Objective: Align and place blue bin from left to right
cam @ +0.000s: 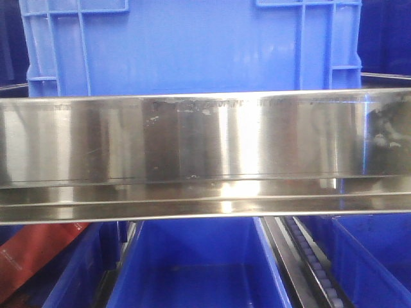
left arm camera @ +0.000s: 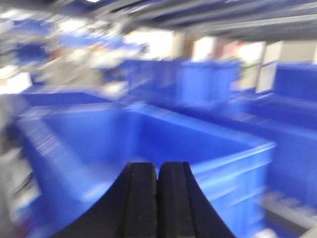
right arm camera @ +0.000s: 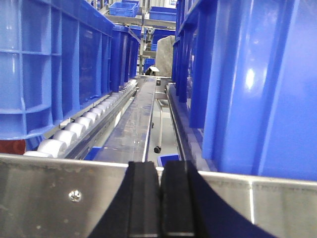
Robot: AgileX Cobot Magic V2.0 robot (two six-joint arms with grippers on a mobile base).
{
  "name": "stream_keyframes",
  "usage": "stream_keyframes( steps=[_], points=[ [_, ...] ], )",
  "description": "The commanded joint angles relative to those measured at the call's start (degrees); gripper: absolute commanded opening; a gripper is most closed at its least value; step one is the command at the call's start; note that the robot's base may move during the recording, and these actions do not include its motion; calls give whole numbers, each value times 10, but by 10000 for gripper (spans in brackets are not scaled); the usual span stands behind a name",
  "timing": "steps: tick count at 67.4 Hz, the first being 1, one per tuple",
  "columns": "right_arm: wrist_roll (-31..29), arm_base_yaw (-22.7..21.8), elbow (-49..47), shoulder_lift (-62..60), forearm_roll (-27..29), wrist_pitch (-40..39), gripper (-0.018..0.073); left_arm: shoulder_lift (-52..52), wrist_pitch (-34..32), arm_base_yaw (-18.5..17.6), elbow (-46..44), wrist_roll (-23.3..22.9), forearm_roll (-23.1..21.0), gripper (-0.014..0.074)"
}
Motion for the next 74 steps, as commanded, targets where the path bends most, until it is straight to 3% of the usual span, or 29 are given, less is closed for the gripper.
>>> stream_keyframes(
  steps=[1, 7, 19, 36, 45, 48, 56, 65, 67, 74],
  points=[
    [-4, 1, 0, -2, 2, -12, -79, -25, 62, 35, 27, 34, -50, -111],
    [-4, 1, 0, -2, 2, -12, -79, -61, 63, 79, 84, 108, -100, -111],
    [-4, 1, 0, -2, 2, -12, -79, -154, -1, 181, 227, 192, -181, -111],
    [-4, 1, 0, -2, 2, -12, -79, -268, -37, 282, 335, 224, -212, -111],
    [-4, 1, 0, -2, 2, -12, -79, -283, -44, 328, 364, 377, -347, -111],
    [-4, 1, 0, -2, 2, -12, -79, -283, -48, 339, 370, 413, -369, -111],
    [-4, 1, 0, -2, 2, -12, -79, -283, -82, 363, 386, 416, -370, -111],
    [-4, 1, 0, -2, 2, -12, -79, -283, -218, 373, 415, 402, -366, -111],
    [-4, 1, 0, -2, 2, -12, -79, -283, -193, 373, 415, 391, -360, -111],
    [-4, 1, 0, -2, 2, -12, -79, -283, -198, 372, 415, 391, -355, -111]
  ],
)
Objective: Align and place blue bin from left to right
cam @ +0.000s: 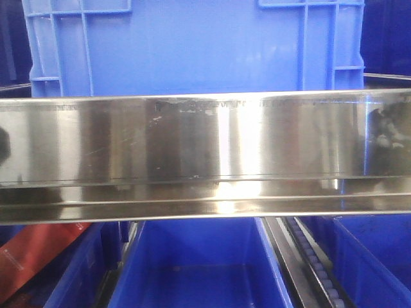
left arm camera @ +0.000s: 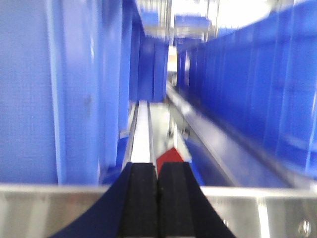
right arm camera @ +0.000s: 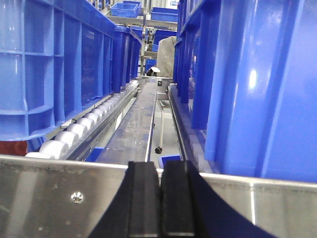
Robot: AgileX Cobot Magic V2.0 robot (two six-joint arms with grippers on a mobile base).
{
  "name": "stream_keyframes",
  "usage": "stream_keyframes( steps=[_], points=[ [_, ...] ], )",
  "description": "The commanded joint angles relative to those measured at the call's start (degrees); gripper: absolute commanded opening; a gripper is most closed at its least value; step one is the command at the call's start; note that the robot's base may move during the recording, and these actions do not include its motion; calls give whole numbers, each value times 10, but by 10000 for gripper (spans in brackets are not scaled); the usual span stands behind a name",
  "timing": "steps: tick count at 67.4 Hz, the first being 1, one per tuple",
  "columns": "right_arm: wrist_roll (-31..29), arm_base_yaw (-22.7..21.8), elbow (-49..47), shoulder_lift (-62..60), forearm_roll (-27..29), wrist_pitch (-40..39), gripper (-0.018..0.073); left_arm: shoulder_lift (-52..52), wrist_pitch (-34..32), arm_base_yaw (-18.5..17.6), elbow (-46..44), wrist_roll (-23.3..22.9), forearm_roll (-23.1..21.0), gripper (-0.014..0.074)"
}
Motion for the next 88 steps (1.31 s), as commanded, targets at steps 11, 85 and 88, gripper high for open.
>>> stream_keyframes(
  steps=[11, 85, 88],
  points=[
    [-4, 1, 0, -2, 2, -12, -79, -3, -20, 1, 2, -7, 5, -111],
    [-4, 1, 0, -2, 2, -12, -79, -3, 20, -21, 2, -7, -1, -111],
    [-4, 1, 0, -2, 2, -12, -79, -3, 20, -21, 2, -7, -1, -111]
  ],
)
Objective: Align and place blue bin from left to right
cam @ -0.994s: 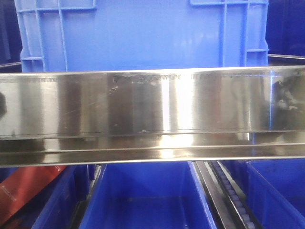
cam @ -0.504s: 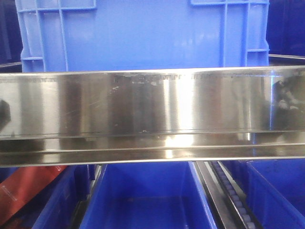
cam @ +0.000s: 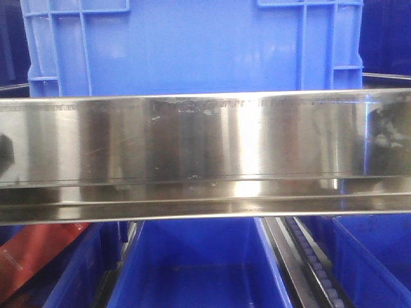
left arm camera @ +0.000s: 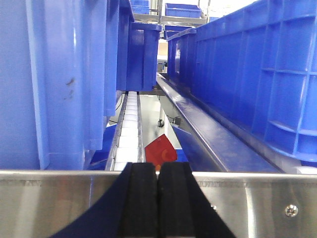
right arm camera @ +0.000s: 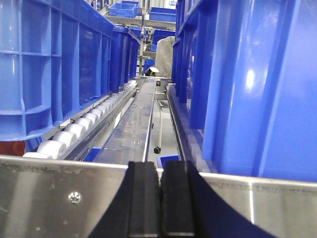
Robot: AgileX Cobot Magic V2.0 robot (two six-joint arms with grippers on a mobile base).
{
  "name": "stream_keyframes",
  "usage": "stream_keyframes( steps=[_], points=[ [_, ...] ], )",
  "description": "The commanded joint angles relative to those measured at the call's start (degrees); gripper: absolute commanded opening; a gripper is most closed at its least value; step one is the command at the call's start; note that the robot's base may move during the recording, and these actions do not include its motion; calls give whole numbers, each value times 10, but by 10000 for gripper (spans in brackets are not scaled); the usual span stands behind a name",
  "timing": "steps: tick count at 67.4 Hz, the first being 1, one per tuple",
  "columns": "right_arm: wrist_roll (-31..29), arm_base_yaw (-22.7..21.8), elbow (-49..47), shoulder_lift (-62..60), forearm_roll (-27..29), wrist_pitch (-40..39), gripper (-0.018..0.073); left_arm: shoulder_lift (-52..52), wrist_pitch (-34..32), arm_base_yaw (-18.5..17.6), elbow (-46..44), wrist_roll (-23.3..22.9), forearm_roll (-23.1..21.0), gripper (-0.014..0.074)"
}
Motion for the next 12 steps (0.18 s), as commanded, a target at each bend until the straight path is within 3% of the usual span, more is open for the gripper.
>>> stream_keyframes(
  steps=[1, 12],
  points=[
    [-4, 1, 0, -2, 2, -12, -79, -3, -12, -4, -2, -1, 1, -111],
    [-4, 1, 0, -2, 2, -12, -79, -3, -12, -4, -2, -1, 1, -111]
  ],
)
